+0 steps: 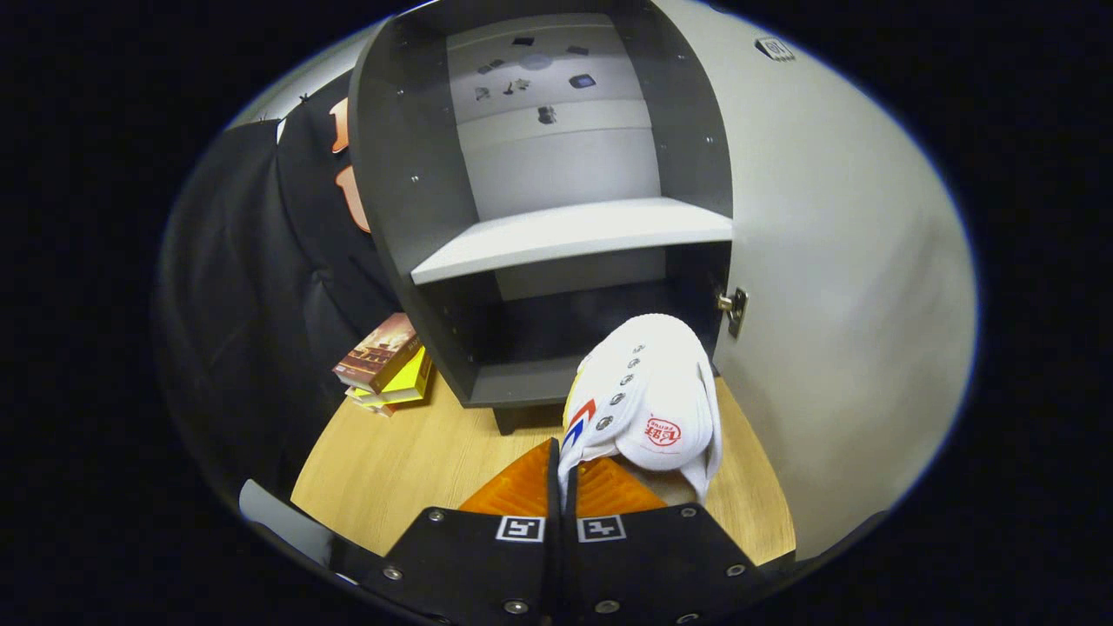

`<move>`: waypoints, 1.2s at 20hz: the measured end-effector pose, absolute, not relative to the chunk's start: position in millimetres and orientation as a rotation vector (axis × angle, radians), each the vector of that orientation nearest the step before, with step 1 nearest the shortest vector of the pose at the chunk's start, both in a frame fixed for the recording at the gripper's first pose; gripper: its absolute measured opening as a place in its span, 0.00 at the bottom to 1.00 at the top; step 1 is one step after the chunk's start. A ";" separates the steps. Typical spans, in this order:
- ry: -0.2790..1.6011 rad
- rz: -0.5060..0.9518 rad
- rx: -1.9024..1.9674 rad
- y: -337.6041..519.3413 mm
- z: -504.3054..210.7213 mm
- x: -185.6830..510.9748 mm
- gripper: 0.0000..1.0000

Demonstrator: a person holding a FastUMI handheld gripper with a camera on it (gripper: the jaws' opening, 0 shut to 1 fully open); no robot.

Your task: Open the shoe cabinet door, grab the shoes and put them into the shoe cabinet, then close the shoe cabinet door.

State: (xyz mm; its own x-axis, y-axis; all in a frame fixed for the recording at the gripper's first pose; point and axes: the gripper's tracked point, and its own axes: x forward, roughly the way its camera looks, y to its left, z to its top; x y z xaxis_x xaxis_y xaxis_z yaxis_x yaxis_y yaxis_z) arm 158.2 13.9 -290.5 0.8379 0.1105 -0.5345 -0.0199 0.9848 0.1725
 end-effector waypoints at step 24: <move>0.486 0.159 0.061 40.7 -170.3 407.2 0.00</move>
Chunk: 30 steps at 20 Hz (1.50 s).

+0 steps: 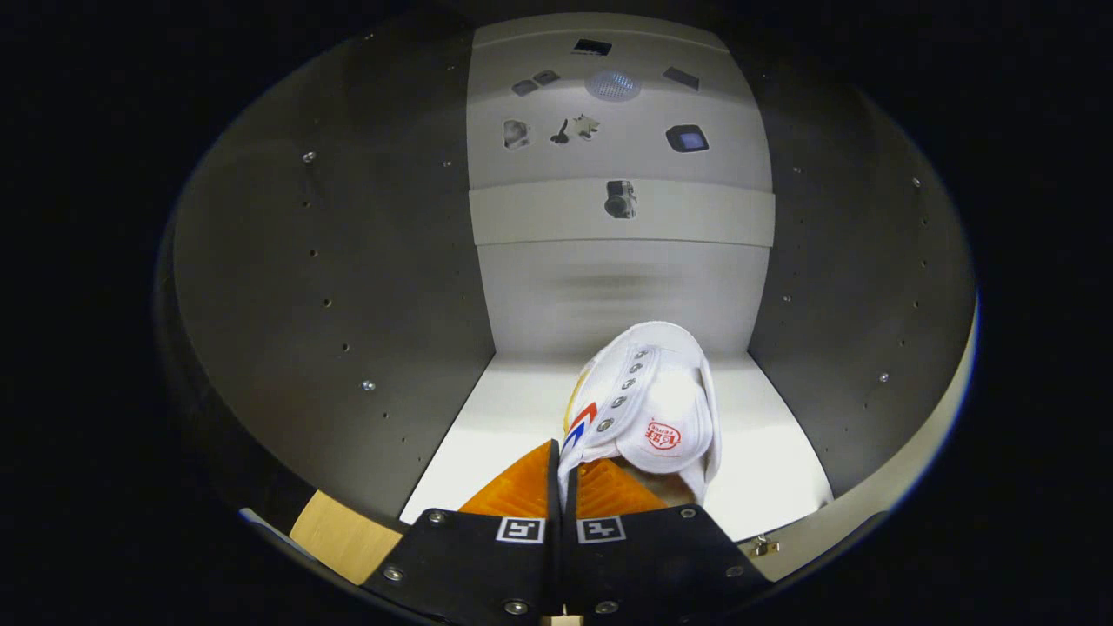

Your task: Open the shoe cabinet door, grab the shoes and put them into the shoe cabinet, then close the shoe cabinet door.

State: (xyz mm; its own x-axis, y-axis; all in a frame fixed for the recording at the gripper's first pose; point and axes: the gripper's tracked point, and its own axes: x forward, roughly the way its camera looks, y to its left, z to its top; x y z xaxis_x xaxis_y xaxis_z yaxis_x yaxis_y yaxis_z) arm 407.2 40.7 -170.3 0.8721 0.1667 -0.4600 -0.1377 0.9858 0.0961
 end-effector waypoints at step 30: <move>0.524 0.115 -0.031 42.8 -175.6 400.7 0.67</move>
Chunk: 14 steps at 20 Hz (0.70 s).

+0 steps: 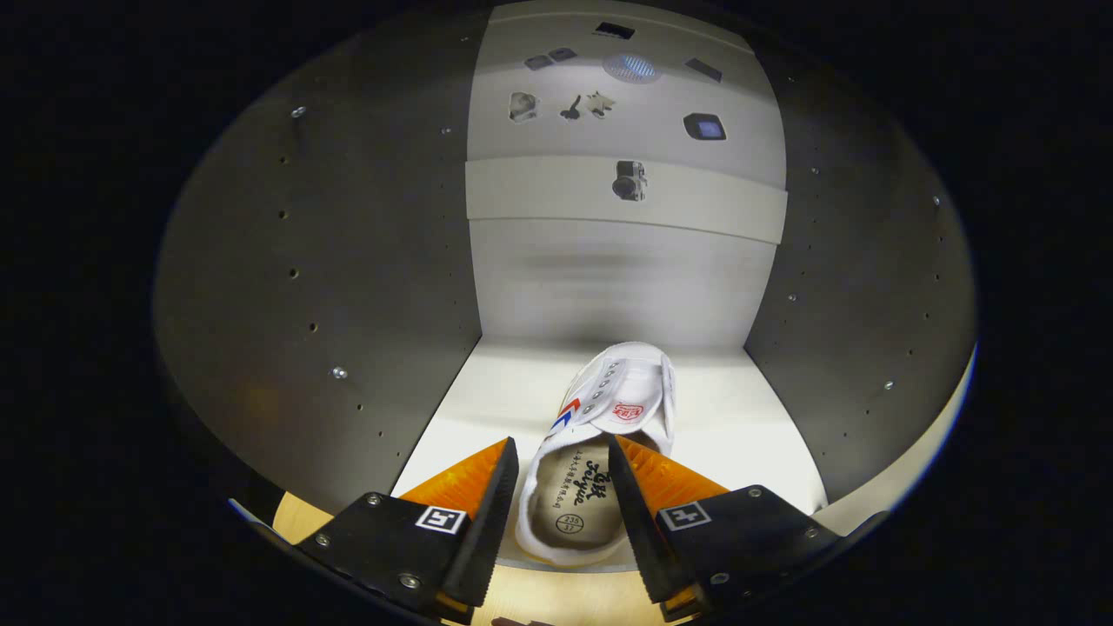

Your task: Open the shoe cabinet door, grab the shoes and put them into the shoe cabinet, then close the shoe cabinet door.

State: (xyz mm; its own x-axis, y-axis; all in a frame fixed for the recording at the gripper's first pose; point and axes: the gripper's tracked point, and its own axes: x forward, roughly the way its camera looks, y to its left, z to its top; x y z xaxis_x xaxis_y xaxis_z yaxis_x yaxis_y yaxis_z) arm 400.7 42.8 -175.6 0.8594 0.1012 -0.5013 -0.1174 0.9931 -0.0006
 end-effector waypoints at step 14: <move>0.468 0.079 -0.028 17.3 -126.2 251.0 0.87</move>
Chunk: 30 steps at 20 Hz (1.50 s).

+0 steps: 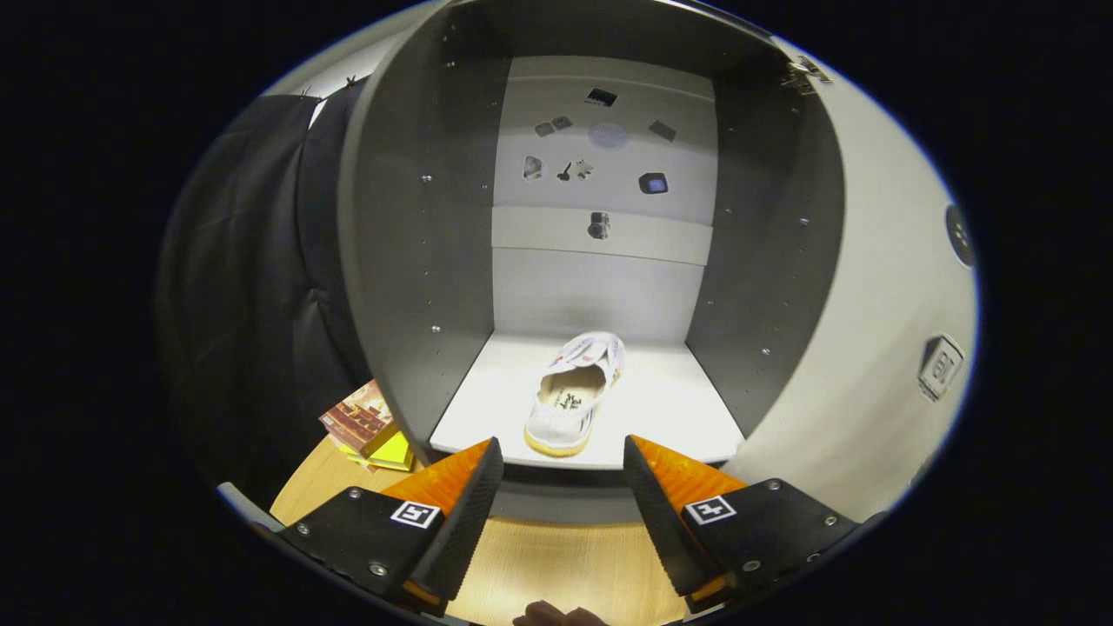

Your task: Open the shoe cabinet door, grab the shoes and put them into the shoe cabinet, then close the shoe cabinet door.

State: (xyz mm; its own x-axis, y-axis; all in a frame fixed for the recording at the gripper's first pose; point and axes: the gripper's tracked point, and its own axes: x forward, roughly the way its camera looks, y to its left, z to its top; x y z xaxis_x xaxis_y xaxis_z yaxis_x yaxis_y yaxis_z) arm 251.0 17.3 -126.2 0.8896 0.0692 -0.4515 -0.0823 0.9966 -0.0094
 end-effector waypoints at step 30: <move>0.056 0.002 0.022 -201.8 -19.0 -48.7 0.92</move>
State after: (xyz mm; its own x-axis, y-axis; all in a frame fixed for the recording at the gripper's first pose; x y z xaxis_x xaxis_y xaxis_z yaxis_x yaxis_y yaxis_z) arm -48.7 -201.8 -19.0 0.9984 0.0023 -0.0558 -0.0010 0.9998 0.0223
